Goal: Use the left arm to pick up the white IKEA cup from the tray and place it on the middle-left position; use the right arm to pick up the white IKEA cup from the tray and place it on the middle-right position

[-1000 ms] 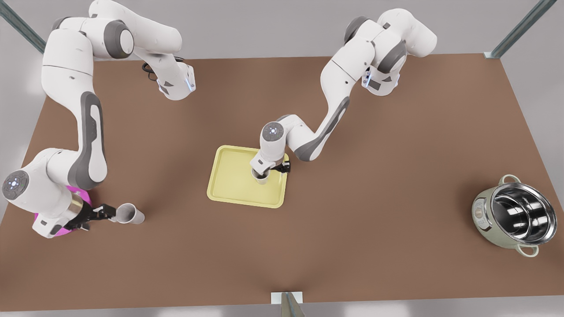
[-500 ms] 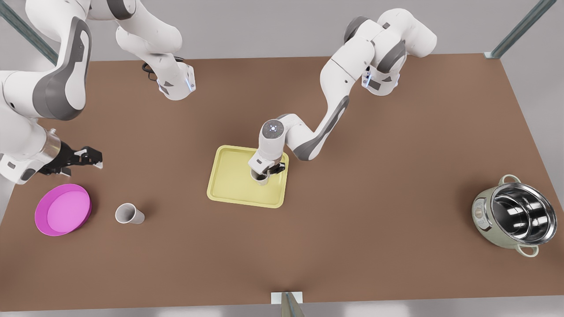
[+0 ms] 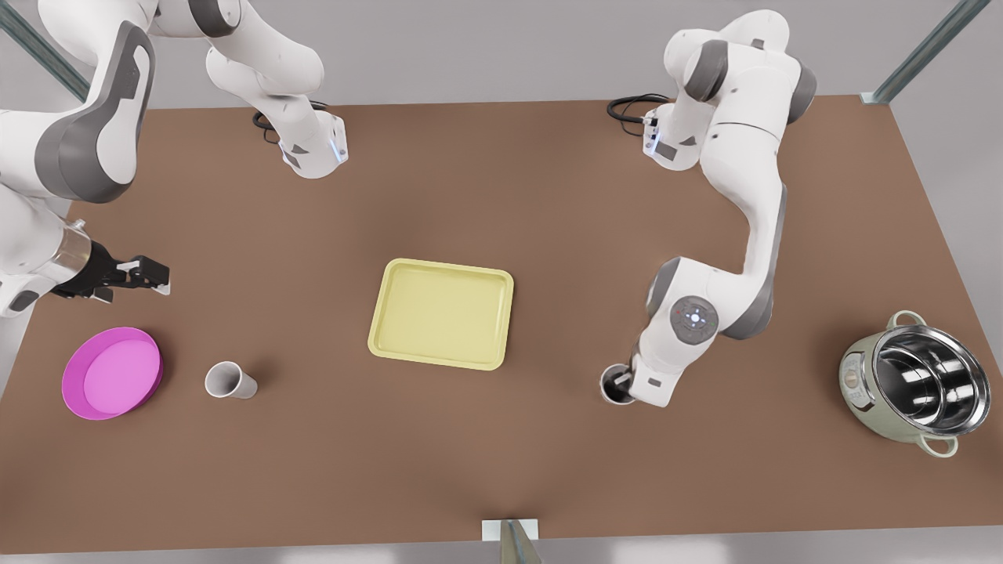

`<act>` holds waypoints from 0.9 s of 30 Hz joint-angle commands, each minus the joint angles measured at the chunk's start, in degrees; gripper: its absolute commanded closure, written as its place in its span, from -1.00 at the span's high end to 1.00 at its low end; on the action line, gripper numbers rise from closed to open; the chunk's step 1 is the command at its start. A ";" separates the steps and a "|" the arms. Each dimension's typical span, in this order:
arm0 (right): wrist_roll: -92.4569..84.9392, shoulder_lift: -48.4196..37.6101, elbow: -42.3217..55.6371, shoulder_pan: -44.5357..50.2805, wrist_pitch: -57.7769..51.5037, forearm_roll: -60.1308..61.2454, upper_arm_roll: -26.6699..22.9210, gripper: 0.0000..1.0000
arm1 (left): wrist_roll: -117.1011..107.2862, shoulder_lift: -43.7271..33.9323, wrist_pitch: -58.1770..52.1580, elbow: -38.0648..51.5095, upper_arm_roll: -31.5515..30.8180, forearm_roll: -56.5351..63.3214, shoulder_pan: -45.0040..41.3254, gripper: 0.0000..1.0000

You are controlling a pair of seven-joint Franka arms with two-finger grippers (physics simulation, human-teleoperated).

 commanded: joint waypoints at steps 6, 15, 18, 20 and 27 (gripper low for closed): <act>4.37 -0.07 0.05 0.00 0.06 -0.05 0.19 1.00 | 32.63 2.96 4.66 -1.79 -0.18 -3.26 0.74 -0.71; 4.37 -0.07 0.49 0.08 0.23 -0.14 0.45 1.00 | 32.63 6.83 10.01 -1.61 -0.18 -2.56 0.65 1.00; 4.46 0.81 1.55 0.26 0.32 -0.14 0.72 1.00 | 32.72 6.74 10.11 -1.61 -0.09 -2.38 0.74 1.00; 4.37 0.81 1.90 0.17 0.24 -0.14 0.72 1.00 | 32.46 4.81 6.35 -1.61 -0.09 -2.03 0.74 1.00; 4.29 0.81 1.99 0.08 0.23 -0.14 0.01 1.00 | 43.71 -36.41 -23.04 -19.62 2.98 -1.85 10.58 1.00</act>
